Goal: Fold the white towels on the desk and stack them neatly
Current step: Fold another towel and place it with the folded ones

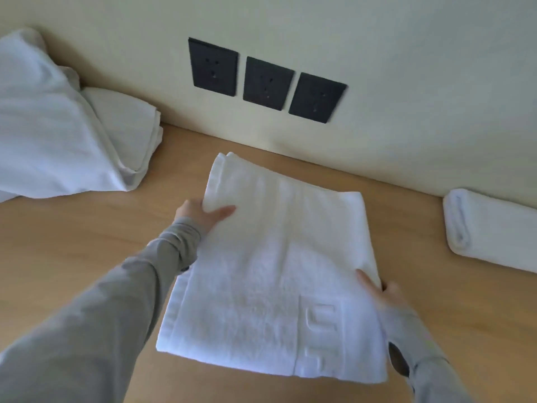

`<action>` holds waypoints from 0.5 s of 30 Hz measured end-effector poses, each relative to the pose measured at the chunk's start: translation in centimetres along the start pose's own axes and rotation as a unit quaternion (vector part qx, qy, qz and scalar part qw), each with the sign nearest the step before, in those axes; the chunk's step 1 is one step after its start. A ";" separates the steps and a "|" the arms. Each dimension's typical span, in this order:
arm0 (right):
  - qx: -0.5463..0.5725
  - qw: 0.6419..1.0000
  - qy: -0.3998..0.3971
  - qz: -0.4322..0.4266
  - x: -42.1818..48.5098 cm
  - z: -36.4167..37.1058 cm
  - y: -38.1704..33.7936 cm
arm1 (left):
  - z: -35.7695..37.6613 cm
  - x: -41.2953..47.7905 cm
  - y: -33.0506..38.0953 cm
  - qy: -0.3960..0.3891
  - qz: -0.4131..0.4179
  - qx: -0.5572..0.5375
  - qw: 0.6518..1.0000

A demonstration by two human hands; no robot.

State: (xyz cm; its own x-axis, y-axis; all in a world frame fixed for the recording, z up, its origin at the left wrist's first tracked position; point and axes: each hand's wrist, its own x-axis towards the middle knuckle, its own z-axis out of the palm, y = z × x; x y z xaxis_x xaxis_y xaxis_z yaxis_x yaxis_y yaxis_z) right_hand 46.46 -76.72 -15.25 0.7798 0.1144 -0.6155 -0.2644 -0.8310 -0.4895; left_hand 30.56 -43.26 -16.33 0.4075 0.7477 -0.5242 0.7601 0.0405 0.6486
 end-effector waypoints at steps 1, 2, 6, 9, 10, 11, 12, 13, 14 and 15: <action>-0.021 1.000 0.024 -0.001 -0.1 0.3 0.7 | 0.9 0.4 0.3 0.012 0.010 0.037 0.999; -0.077 0.994 0.072 -0.020 0.0 0.6 1.2 | 1.9 0.4 0.3 0.046 0.027 0.064 0.996; -0.219 0.902 0.247 -0.279 -1.4 4.4 -0.9 | 6.1 -3.2 -1.3 0.167 0.243 0.242 0.924; -0.324 0.840 0.120 -0.418 -2.2 9.3 -2.4 | 8.2 -5.8 -3.6 0.063 0.353 0.366 0.859; -0.355 0.829 0.078 -0.426 -1.8 10.3 -2.1 | 8.2 -6.0 -4.4 0.046 0.356 0.383 0.851; -0.372 0.823 0.061 -0.426 -1.2 10.6 -1.6 | 7.9 -5.9 -5.2 0.042 0.356 0.389 0.848; -0.381 0.821 0.066 -0.421 -0.5 10.3 -0.7 | 7.4 -5.6 -5.9 0.048 0.357 0.389 0.848; -0.383 0.825 0.080 -0.408 0.2 9.6 0.3 | 6.7 -5.1 -6.5 0.056 0.357 0.388 0.848; -0.375 0.837 0.094 -0.387 0.8 8.6 1.2 | 6.0 -4.7 -6.9 0.057 0.353 0.386 0.851; -0.360 0.853 0.103 -0.362 1.5 7.4 2.2 | 5.4 -4.3 -7.2 0.051 0.345 0.382 0.856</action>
State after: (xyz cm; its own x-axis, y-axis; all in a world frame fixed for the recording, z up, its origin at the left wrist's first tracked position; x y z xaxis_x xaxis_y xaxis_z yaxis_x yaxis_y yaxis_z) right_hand 42.81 -74.31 -21.80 0.6935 0.7037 -0.1543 0.6891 -0.7105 -0.1427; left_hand 26.05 -50.39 -21.75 0.8758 0.4751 -0.0850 0.4818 -0.8497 0.2141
